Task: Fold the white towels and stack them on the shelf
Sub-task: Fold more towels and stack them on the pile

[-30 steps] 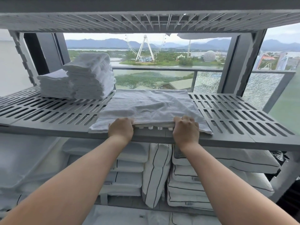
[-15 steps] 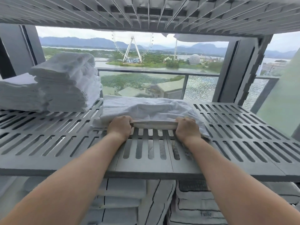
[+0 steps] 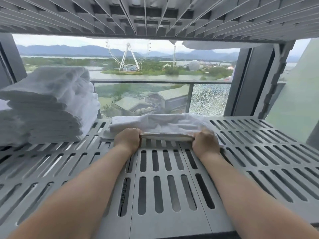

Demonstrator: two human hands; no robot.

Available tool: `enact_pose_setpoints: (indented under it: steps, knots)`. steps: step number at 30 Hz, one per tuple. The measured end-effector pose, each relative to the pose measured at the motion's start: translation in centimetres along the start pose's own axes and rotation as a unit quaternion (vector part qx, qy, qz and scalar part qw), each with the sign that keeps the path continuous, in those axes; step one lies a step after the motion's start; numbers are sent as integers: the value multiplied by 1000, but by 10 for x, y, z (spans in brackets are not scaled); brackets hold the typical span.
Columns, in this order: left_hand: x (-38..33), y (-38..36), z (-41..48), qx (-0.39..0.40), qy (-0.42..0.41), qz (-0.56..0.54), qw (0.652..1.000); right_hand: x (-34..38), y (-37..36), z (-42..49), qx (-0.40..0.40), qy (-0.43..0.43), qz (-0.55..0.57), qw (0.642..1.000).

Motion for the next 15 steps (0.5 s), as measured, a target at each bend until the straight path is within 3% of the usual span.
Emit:
enact_pose_setpoints:
  steps: [4, 8, 13, 15]
  knots:
    - [-10, 22, -18, -94, -66, 122, 986, -2, 3, -7, -6, 5, 9, 1000]
    - [-22, 60, -48, -214, -93, 152, 960, -6, 33, -17, -126, 23, 72, 989]
    - [-18, 44, -79, -100, -69, 184, 975, -16, 27, -40, -58, 48, 47, 996]
    - [-21, 42, -92, -97, -52, 165, 980, -20, 27, -48, -50, 57, 29, 997]
Point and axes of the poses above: each hand's wrist, its own z-axis towards the middle knuckle, its own y-axis out of the back of the hand, x = y × z, the point moved 7 cm from there along z, towards the middle knuckle, and after that the axes turned 1 degree about x, right-handed, at the moved point
